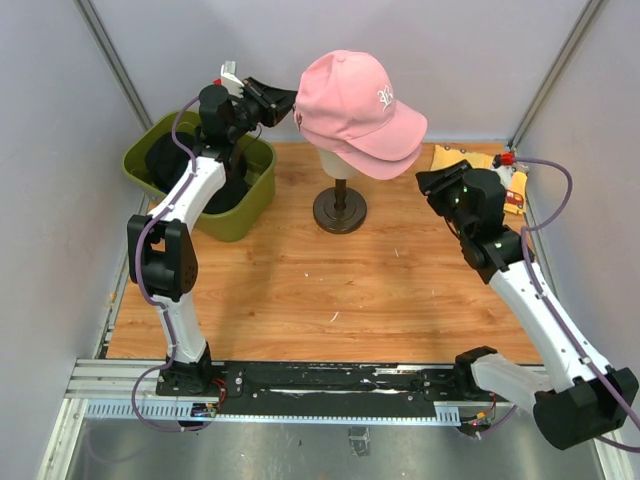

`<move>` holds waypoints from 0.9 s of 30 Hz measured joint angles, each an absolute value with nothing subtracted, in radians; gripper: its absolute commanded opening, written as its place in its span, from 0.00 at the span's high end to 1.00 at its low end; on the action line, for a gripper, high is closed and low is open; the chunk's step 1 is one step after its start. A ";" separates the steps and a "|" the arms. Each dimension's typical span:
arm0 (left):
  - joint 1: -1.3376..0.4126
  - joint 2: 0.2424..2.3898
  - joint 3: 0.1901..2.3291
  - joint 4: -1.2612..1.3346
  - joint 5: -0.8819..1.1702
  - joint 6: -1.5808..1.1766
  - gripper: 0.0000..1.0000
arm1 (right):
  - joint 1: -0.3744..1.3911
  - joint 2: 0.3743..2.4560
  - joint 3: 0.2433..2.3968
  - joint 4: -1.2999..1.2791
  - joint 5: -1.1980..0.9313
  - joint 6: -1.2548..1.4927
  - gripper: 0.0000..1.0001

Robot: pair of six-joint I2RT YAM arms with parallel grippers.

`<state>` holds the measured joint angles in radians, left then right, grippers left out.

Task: Stack the hats
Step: Stack the hat on the hat.

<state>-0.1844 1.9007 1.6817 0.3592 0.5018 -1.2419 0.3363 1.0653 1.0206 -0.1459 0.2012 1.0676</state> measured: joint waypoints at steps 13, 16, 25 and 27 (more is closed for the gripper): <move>-0.184 1.901 1.682 0.364 0.484 -1.254 0.85 | 0.229 1.016 1.083 -0.055 0.133 0.994 0.44; -0.184 1.901 1.683 0.361 0.484 -1.253 0.85 | 0.218 1.055 1.105 -0.012 0.099 0.995 0.43; -0.184 1.901 1.691 0.356 0.484 -1.253 0.86 | 0.200 1.166 1.167 0.068 -0.001 1.021 0.42; -0.184 1.901 1.691 0.355 0.484 -1.253 0.86 | 0.200 1.182 1.177 0.084 -0.017 1.026 0.42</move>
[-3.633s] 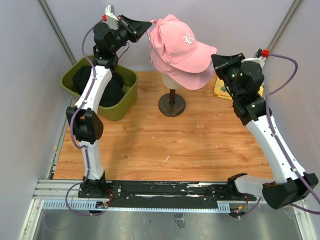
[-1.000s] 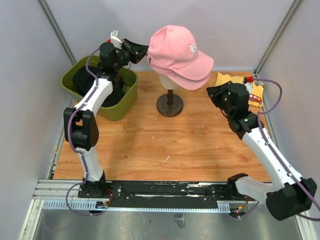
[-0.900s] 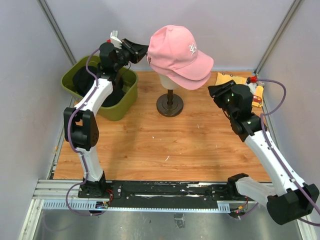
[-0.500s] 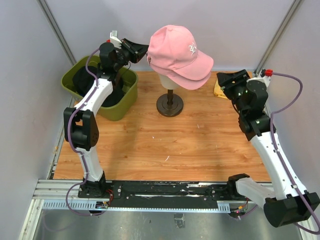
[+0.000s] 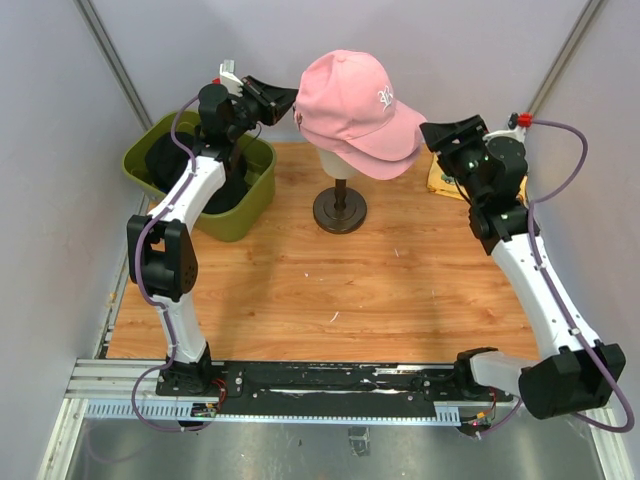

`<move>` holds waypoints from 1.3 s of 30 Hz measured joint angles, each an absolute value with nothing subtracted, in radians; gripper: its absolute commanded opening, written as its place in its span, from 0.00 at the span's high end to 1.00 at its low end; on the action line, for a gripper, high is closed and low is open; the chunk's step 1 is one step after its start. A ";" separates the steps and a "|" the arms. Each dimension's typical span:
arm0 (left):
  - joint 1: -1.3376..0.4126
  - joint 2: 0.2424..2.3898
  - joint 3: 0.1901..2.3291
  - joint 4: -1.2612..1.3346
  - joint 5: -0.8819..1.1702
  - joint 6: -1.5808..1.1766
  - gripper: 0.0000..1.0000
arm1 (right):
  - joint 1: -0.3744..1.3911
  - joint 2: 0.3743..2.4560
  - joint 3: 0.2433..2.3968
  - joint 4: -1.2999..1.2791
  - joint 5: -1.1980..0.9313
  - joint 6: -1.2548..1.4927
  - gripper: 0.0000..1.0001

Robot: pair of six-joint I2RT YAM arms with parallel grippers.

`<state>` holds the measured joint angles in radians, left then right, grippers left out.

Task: Stack the hats
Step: Stack the hat on the hat.

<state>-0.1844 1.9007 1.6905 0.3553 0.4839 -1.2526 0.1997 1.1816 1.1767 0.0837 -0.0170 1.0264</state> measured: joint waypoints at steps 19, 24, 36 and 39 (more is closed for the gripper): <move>-0.184 1.901 1.718 0.338 0.482 -1.237 0.95 | 0.199 1.279 1.221 0.224 -0.129 1.154 0.93; -0.184 1.901 1.753 0.334 0.484 -1.238 0.97 | 0.199 1.262 1.222 0.231 -0.131 1.157 0.96; -0.184 1.903 1.784 0.321 0.484 -1.238 0.96 | 0.204 1.251 1.232 0.200 -0.132 1.179 0.97; -0.185 1.903 1.784 0.316 0.484 -1.238 0.97 | 0.211 1.242 1.231 0.183 -0.125 1.183 0.98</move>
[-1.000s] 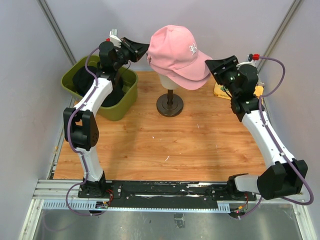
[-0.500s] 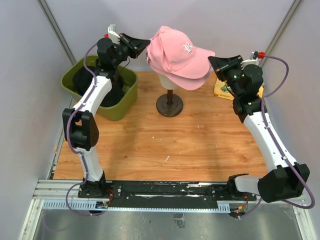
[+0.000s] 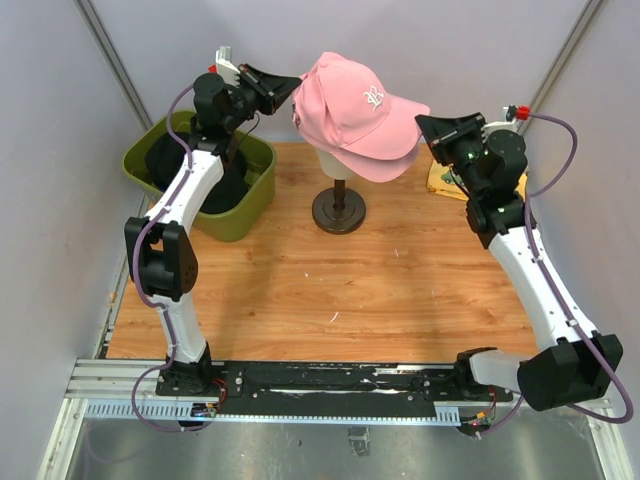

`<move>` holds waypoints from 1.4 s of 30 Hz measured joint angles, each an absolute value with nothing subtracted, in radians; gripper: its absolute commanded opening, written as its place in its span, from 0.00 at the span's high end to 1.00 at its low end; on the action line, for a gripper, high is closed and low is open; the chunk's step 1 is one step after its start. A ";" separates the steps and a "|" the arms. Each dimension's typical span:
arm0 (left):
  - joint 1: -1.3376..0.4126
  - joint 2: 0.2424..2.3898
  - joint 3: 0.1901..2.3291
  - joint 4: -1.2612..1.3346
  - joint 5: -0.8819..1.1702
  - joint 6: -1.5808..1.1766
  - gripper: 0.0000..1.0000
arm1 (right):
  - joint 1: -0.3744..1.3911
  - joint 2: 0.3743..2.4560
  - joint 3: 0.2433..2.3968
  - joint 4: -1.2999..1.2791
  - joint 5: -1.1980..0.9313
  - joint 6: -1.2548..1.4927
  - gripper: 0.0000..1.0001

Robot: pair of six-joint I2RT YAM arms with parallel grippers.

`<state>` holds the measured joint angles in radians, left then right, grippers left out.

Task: Stack the hats
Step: Stack the hat on the hat.

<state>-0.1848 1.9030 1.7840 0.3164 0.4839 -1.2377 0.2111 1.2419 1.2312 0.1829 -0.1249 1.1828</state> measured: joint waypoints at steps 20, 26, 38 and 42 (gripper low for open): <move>-0.203 1.912 1.784 0.303 0.472 -1.229 0.96 | 0.317 1.149 1.131 0.130 0.040 1.234 0.99; -0.210 1.918 1.784 0.300 0.468 -1.226 0.96 | 0.332 1.134 1.087 0.123 0.071 1.270 0.99; -0.212 1.918 1.784 0.282 0.464 -1.201 1.00 | 0.334 1.122 1.046 0.107 0.084 1.330 0.99; -0.212 1.917 1.779 0.273 0.459 -1.189 0.99 | 0.334 1.122 1.034 0.107 0.086 1.345 0.99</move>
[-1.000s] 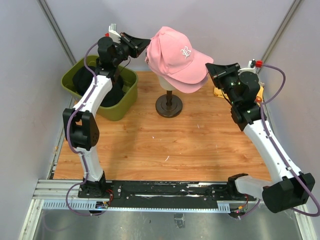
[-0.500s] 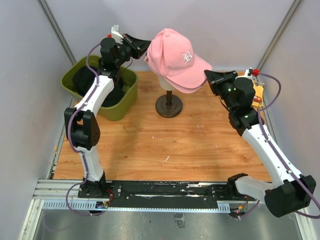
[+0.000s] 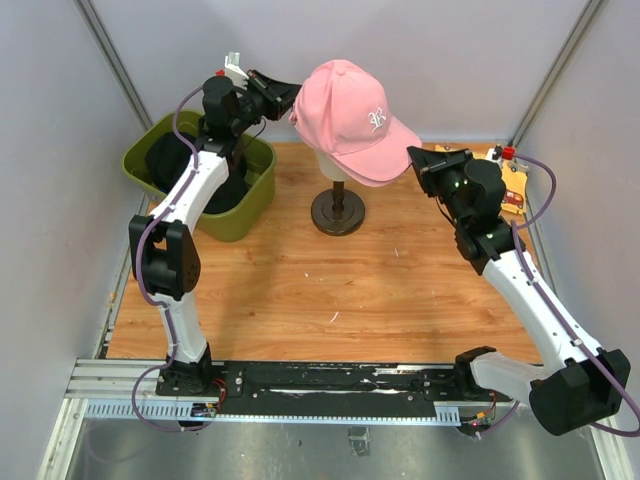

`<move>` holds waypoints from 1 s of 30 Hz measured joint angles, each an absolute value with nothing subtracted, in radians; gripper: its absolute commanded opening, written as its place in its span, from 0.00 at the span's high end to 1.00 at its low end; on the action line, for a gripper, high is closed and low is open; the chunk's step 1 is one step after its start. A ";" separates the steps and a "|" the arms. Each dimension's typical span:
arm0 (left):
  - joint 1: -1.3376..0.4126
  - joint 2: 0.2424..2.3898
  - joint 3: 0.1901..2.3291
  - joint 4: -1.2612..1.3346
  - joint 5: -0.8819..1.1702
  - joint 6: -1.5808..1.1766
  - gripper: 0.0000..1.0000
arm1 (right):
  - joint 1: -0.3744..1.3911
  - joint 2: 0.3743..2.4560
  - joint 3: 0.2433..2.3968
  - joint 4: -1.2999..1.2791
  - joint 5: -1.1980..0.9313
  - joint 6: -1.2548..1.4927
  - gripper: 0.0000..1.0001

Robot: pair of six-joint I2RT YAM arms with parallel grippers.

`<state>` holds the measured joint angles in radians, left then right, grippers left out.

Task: Stack the hats
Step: Stack the hat on the hat.

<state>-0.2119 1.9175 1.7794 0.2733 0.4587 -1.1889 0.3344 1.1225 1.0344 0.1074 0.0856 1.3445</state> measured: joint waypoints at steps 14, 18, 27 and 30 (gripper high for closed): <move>-0.214 1.912 1.769 0.244 0.441 -1.168 0.99 | 0.334 1.125 1.022 0.107 0.087 1.367 0.99; -0.214 1.912 1.769 0.244 0.441 -1.167 0.99 | 0.334 1.126 1.022 0.106 0.087 1.367 0.99; -0.214 1.903 1.755 0.244 0.433 -1.171 0.82 | 0.332 1.127 1.042 0.054 0.098 1.301 0.60; -0.213 1.903 1.755 0.244 0.423 -1.176 0.79 | 0.329 1.129 1.069 0.020 0.098 1.253 0.55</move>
